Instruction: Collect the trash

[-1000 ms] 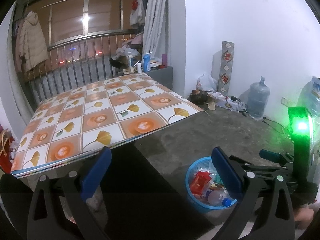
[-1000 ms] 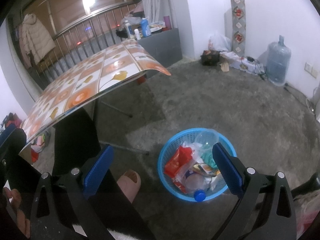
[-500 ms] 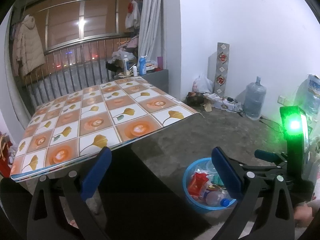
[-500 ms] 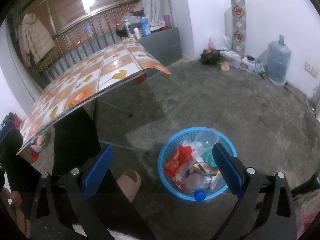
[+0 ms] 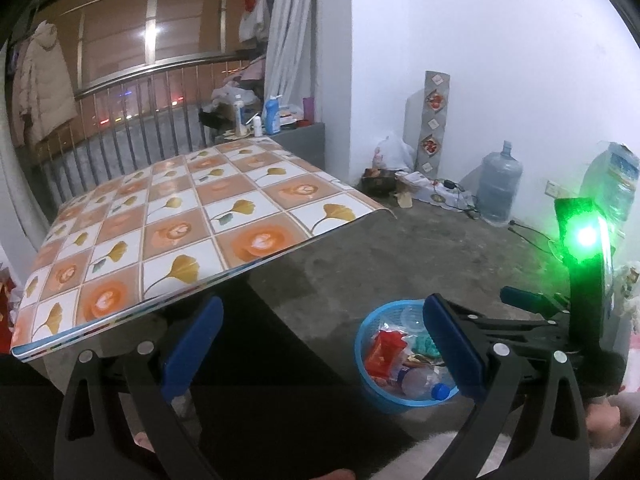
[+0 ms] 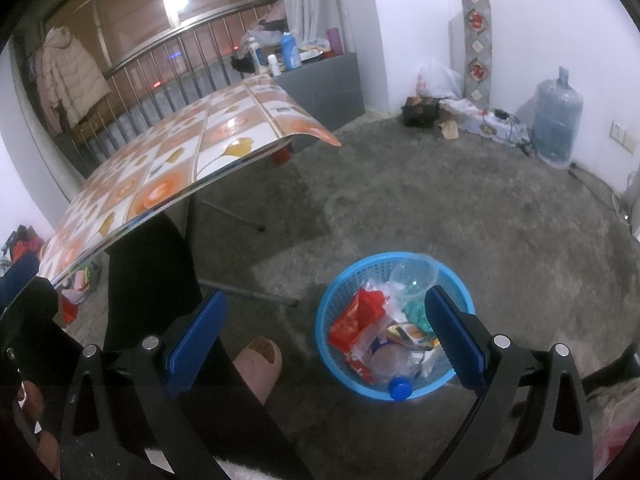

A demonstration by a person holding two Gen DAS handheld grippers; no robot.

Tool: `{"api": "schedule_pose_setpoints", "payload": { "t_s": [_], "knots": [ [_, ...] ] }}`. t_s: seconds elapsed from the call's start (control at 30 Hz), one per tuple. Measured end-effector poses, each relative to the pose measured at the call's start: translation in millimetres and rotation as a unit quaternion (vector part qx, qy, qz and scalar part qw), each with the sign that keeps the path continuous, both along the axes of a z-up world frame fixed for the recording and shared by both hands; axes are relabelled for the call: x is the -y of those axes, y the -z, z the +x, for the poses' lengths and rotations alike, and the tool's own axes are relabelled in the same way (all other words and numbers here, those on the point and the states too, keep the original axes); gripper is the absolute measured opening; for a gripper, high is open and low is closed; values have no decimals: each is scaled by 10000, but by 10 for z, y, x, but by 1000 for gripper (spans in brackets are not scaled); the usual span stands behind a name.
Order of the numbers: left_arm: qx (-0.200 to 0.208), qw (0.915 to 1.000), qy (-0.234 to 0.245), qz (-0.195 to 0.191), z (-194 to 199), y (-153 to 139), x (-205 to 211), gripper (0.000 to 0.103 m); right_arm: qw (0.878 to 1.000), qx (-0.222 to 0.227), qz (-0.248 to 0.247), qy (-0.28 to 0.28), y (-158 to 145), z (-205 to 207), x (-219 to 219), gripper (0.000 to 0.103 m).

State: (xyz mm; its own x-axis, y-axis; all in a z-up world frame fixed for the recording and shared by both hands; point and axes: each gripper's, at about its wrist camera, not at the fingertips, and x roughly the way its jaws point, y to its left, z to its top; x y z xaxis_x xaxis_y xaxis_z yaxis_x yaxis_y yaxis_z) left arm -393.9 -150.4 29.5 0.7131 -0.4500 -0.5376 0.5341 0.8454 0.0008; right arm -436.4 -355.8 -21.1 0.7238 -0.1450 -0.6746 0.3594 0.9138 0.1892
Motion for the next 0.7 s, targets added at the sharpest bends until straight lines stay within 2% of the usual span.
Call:
{"api": "schedule_pose_setpoints", "payload": {
  "t_s": [0.33, 0.47, 0.7],
  "knots": [
    [59, 9999, -85, 29, -29, -3, 7, 98, 10000, -3, 2, -4, 2, -13, -4, 95],
    [53, 9995, -287, 116, 1, 8, 0, 98, 10000, 22, -5, 4, 2, -29, -8, 95],
    [43, 9996, -276, 93, 21, 5, -20, 98, 10000, -7, 11, -15, -9, -4, 21, 95]
  ]
}}
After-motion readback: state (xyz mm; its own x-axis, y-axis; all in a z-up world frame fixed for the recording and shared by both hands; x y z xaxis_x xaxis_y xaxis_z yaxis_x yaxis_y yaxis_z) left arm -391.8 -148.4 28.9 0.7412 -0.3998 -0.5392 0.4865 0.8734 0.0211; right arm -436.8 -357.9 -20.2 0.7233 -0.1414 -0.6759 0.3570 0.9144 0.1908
